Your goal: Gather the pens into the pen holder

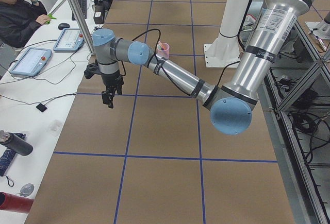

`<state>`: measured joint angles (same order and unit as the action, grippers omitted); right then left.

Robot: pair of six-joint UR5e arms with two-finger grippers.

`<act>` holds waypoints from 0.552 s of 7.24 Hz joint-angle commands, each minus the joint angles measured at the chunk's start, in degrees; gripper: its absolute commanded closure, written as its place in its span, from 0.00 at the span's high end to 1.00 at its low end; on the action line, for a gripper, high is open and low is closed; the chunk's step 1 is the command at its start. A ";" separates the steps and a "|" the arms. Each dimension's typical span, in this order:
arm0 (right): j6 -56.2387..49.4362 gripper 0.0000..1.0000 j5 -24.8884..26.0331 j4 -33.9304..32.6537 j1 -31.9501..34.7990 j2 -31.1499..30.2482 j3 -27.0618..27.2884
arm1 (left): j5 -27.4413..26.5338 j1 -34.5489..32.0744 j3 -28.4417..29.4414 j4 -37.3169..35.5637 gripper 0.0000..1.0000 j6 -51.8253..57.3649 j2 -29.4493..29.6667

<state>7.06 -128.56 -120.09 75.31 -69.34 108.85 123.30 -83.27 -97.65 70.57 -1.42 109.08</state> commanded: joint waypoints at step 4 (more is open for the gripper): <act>-3.45 0.99 0.33 13.81 6.86 -13.87 -5.82 | 3.16 -2.51 0.09 13.62 1.00 0.10 -9.76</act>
<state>3.40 -128.07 -110.24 80.96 -80.36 105.07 125.07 -85.57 -97.80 80.79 -1.17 100.99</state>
